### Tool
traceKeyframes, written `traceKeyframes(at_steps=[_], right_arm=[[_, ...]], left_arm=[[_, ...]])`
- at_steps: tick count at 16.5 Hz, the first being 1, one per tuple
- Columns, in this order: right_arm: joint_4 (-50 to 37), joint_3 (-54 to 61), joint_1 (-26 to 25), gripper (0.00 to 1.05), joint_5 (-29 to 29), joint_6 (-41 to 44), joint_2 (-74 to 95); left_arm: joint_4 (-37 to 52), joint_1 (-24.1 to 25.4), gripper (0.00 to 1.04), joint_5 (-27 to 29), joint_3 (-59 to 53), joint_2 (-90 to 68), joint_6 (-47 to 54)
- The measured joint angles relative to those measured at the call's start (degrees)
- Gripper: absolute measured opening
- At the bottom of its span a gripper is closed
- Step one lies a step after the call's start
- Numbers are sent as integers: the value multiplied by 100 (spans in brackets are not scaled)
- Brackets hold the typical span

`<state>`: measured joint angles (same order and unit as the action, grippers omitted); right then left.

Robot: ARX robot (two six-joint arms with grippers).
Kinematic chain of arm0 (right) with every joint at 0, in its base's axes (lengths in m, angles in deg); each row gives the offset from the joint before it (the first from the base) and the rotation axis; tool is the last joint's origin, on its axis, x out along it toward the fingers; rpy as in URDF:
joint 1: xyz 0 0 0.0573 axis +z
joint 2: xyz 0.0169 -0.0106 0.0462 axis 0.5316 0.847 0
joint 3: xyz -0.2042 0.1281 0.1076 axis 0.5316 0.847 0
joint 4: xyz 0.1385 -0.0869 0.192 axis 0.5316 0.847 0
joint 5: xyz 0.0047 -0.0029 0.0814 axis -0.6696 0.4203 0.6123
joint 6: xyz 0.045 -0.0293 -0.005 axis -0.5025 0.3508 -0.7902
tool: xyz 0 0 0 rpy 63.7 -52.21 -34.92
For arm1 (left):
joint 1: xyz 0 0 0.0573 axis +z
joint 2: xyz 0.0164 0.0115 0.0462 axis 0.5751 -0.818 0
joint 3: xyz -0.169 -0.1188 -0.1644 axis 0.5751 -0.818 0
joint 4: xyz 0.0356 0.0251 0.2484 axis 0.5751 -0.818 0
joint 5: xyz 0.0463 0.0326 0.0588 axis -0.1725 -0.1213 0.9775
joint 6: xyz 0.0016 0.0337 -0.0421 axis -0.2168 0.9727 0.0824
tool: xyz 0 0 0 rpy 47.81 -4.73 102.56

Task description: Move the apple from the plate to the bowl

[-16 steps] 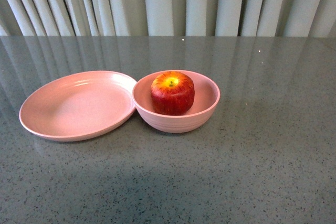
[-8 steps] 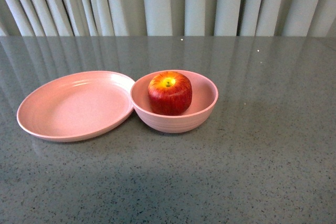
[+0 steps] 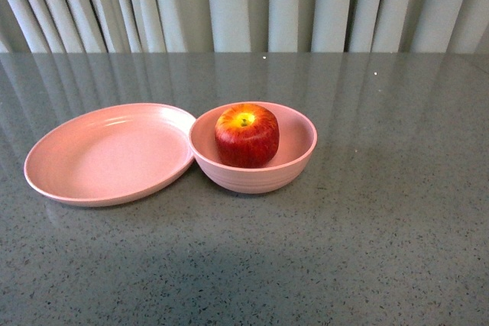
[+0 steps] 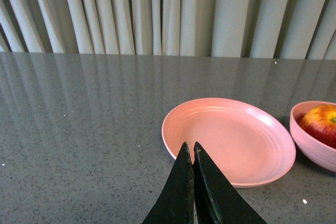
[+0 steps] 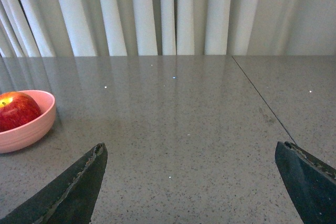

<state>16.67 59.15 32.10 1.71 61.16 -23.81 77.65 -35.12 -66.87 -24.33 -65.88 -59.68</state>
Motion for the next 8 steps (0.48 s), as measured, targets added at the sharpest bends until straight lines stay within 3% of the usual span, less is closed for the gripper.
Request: traceKeyframes(at_steps=[8], right_arm=[[0,0,0,98,0,0,0]], left_arm=[[-616,0,1,-9,-267,1014,0]])
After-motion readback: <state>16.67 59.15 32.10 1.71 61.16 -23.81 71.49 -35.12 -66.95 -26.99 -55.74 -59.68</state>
